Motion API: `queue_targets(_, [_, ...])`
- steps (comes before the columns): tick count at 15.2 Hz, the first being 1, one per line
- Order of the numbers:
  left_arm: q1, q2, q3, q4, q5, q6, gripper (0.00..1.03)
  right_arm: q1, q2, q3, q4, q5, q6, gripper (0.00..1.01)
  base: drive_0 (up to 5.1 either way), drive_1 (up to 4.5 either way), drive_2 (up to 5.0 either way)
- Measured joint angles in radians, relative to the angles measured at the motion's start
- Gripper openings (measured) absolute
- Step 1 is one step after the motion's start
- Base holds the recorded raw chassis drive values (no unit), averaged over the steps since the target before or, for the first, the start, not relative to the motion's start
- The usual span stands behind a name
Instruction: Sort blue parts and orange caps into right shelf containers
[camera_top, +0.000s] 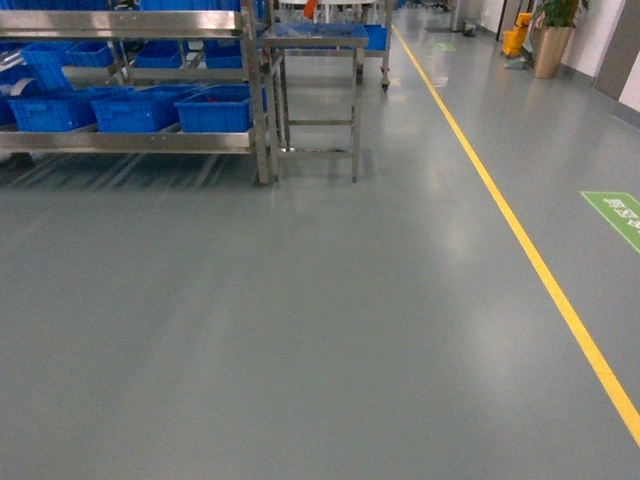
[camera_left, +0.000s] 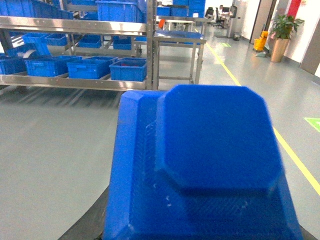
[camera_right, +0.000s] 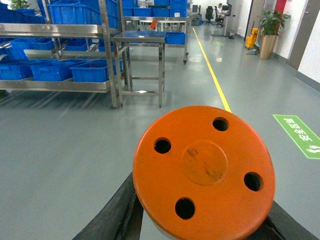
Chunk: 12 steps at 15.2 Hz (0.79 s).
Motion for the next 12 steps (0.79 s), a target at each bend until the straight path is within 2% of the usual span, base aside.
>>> queue_targets(12, [0.0, 0.0, 0.0, 0.0, 0.0, 0.0, 0.43, 0.0, 0.0, 0.0, 0.001, 0.0, 0.0, 0.42, 0.0, 4.24, -4.3])
